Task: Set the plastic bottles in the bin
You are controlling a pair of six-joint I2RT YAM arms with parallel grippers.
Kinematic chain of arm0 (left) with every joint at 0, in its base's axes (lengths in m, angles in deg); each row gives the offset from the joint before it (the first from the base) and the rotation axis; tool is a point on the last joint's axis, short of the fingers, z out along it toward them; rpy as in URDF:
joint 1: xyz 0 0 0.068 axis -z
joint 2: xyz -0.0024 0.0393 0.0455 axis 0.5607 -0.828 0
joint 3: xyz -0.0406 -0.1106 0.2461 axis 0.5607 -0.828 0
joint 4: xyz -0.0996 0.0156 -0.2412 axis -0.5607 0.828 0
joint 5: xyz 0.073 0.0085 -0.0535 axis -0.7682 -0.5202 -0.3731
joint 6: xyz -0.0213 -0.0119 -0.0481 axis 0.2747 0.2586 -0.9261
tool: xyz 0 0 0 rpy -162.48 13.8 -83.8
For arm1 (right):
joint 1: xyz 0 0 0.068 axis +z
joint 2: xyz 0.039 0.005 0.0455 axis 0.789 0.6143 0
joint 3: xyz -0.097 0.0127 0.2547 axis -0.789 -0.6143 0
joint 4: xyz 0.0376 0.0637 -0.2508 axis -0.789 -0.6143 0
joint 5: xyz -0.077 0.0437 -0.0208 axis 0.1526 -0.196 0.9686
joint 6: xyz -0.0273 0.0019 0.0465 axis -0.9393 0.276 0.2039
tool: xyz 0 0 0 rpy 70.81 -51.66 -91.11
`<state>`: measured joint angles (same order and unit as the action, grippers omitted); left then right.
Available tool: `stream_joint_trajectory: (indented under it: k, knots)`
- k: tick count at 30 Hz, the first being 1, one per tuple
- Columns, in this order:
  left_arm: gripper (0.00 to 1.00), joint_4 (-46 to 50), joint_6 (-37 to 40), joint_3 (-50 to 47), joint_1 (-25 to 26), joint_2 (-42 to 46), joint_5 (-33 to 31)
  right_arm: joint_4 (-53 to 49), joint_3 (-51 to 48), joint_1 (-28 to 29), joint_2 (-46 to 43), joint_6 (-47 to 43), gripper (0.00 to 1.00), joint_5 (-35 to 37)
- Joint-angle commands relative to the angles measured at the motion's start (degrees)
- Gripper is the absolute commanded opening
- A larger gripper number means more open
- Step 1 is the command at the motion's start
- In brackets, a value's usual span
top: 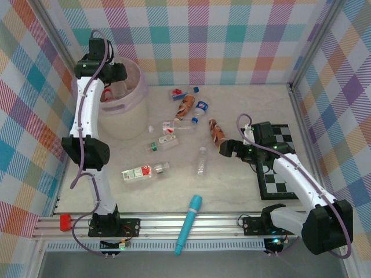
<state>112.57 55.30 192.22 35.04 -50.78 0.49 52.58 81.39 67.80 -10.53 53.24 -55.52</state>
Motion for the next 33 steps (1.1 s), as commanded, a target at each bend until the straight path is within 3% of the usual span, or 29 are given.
stream_joint_trajectory:
  k: [1,10,14,18,22,27,33]
  knots:
    - [0.24,4.0,2.3,1.5,-0.6,-2.5,3.5,-0.8,-0.7,-0.3,-0.5,-0.9,0.99,-0.6]
    - [0.27,5.1,2.5,-0.5,-0.7,-7.4,4.5,-1.1,-2.4,-0.3,-2.3,-0.9,0.99,0.3]
    - [0.39,2.7,2.0,-3.7,-0.7,-6.9,5.1,-1.4,-2.6,-0.3,-2.3,-1.1,0.99,0.4]
    - [0.66,2.1,2.4,-5.1,-0.7,-5.5,5.9,-1.4,-2.0,-0.3,-2.2,-1.2,0.99,0.3]
    - [0.83,2.3,3.4,-4.8,-0.7,-3.1,5.8,-0.8,-2.3,-0.3,-2.1,-0.8,0.99,-0.1]
    - [0.92,3.2,4.3,-4.2,-0.7,0.5,5.2,-0.1,-2.4,-0.3,-1.4,-0.7,0.99,-1.0]
    - [0.94,5.5,5.0,-1.4,-0.7,5.6,3.1,0.1,-1.8,-0.3,-1.1,-0.9,0.99,-1.1]
